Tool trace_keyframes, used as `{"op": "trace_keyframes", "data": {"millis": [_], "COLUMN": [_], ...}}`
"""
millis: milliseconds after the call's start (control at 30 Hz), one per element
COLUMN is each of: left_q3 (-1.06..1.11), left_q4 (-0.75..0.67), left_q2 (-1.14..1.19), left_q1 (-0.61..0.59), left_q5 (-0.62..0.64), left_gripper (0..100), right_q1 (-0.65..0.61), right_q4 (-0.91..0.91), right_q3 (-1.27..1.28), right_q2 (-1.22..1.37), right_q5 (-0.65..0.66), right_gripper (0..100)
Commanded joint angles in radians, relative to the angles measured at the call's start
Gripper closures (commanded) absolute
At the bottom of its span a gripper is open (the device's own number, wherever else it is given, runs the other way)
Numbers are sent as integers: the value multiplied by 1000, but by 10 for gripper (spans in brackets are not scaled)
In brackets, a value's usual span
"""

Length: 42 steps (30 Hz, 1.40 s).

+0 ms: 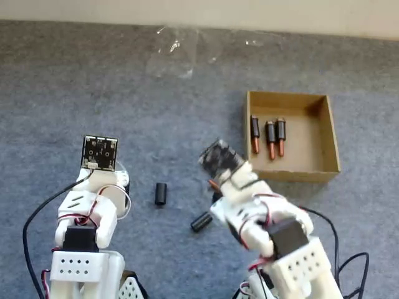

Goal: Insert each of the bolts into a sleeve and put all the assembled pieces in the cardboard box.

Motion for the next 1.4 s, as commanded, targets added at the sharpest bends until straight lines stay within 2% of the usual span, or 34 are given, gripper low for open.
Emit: {"op": "trace_keyframes", "data": {"millis": [0, 200, 433, 667, 833, 1033, 1233, 1367], "left_q3": [-12, -12, -12, -12, -12, -12, -10, -10], "left_q4": [-25, -25, -25, -25, -25, -25, -25, -25], "left_q2": [-2, -2, -2, -2, -2, -2, -2, -2], "left_q1": [-10, -10, -8, -7, -7, -7, -5, -5], "left_q5": [-3, -3, -3, -3, -3, -3, -3, -3], "left_gripper": [994, 994, 994, 994, 994, 994, 994, 994], "right_q1": [-65, -77, -77, -77, -73, -73, -73, -73], "right_q4": [16, 16, 16, 8, 8, 8, 16, 18], "right_q3": [31, 183, 364, 452, 447, 427, 292, 197], "right_q2": [-120, -312, -516, -582, -581, -572, -572, -570], "right_q5": [115, 219, 431, 540, 529, 341, 190, 155], "right_gripper": [825, 825, 824, 824, 825, 825, 824, 822]}}
